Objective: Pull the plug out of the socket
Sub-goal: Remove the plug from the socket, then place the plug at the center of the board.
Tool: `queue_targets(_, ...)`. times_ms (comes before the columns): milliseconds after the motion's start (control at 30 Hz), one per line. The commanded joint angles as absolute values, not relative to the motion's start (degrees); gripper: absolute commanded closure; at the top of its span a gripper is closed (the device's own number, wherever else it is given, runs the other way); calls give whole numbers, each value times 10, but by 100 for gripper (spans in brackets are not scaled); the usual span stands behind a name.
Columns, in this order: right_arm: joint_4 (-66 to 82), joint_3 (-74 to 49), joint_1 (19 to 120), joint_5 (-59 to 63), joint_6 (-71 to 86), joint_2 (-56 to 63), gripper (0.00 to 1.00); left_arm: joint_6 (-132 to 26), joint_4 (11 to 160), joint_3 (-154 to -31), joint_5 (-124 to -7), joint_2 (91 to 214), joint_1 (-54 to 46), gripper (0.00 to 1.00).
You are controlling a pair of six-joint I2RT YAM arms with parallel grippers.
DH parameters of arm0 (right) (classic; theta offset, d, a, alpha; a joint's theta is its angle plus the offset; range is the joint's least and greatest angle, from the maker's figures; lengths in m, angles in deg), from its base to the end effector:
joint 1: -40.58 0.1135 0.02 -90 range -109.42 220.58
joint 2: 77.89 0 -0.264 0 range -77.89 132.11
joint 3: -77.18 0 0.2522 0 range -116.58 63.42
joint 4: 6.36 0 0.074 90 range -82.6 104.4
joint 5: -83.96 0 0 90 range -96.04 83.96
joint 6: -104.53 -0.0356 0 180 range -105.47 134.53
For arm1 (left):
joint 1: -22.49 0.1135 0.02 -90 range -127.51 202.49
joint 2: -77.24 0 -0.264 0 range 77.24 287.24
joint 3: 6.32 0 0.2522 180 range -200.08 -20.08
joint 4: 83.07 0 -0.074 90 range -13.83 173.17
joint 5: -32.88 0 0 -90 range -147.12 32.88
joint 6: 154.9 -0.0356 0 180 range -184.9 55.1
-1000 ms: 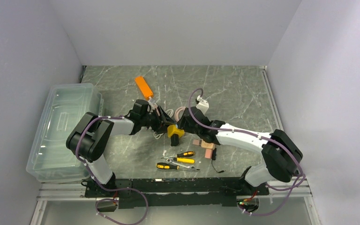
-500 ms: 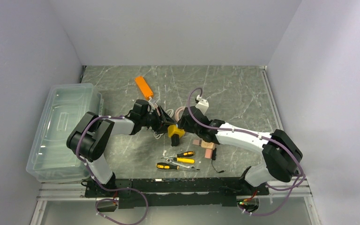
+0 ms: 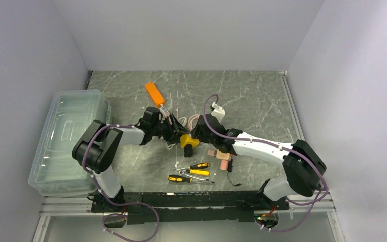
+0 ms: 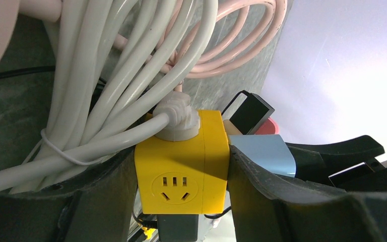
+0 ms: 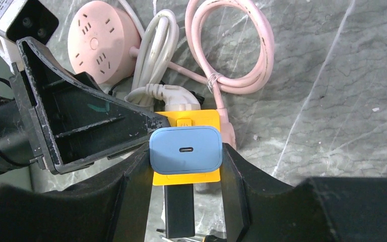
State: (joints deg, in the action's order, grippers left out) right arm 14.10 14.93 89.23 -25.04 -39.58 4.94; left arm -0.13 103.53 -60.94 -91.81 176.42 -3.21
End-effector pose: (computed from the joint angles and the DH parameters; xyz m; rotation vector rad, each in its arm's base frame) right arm 0.2098 0.2208 0.2161 0.2846 2.2894 0.5780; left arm 0.2825 -0.1584 0.1336 -0.4822 2.5122 -1.4327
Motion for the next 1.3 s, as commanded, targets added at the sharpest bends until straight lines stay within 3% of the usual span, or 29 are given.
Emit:
queue_targets(0,179,114,910,-329,-371,51,100,-17,1014,-605,-911,1790,-41,98)
queue_targets(600,181,103,917,-324,-363,63,100,-17,1013,-605,-912,1791,-41,98)
queue_targets(1033,191,100,906,-345,-326,-13,100,-21,1006,-607,-908,1790,-40,97)
queue_targets(1267,223,117,814,-318,-277,-88,100,-56,965,-623,-891,1758,-41,98)
